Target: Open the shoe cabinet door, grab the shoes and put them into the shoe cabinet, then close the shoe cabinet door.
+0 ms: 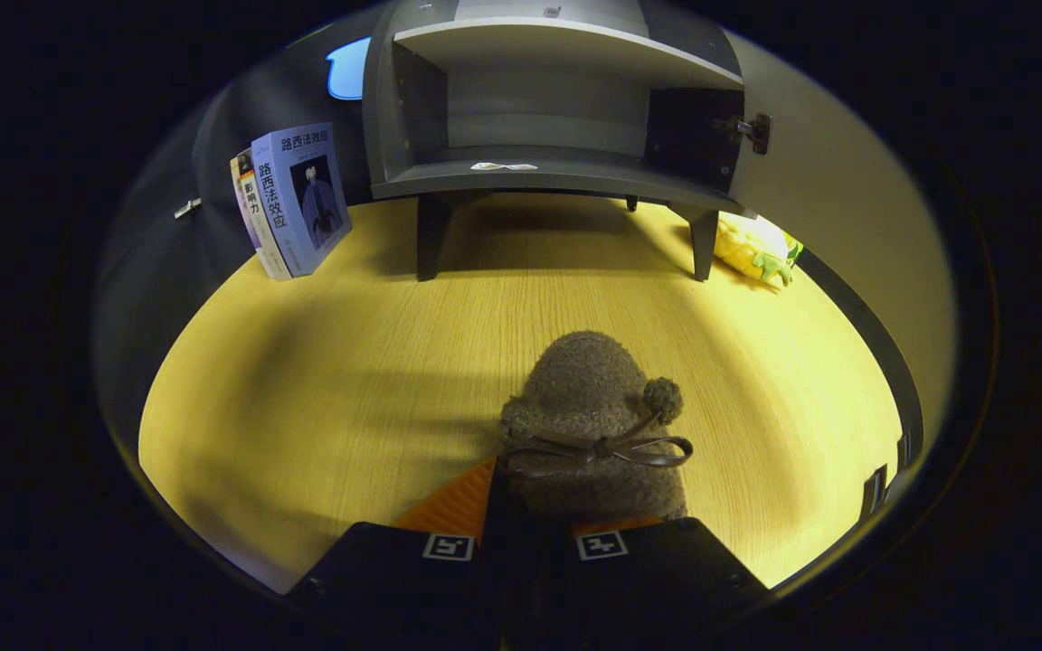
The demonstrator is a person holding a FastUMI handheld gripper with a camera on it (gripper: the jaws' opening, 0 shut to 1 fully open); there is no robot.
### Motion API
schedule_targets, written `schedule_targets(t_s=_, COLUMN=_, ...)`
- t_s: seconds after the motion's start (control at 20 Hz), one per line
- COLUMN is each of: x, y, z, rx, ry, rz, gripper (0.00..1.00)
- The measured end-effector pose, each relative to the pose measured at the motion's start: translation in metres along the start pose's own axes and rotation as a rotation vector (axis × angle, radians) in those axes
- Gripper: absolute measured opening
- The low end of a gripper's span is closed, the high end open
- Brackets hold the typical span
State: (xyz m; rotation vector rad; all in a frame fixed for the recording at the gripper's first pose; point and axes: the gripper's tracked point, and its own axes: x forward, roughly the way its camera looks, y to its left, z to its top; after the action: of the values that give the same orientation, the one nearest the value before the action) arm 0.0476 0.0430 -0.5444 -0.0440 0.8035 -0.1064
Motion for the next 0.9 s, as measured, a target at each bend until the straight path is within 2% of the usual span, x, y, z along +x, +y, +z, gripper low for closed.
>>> schedule_targets(t_s=0.3, x=0.001, y=-0.001, z=-0.001, rx=0.019, ry=-0.007, rz=0.007, gripper=0.24)
schedule_targets(t_s=0.35, x=-0.011, y=-0.005, z=0.002, rx=0.016, ry=-0.015, rz=-0.008, gripper=0.15)
schedule_targets(t_s=0.4, x=0.009, y=-0.005, z=-0.005, rx=0.007, ry=0.0, rz=-0.008, gripper=0.05)
schedule_targets(t_s=0.7, x=-0.005, y=-0.005, z=0.0, rx=-0.026, ry=0.028, rz=-0.013, gripper=0.05)
schedule_targets(t_s=0.9, x=-0.024, y=-0.005, z=0.025, rx=-0.034, ry=0.009, rz=0.0, gripper=0.05)
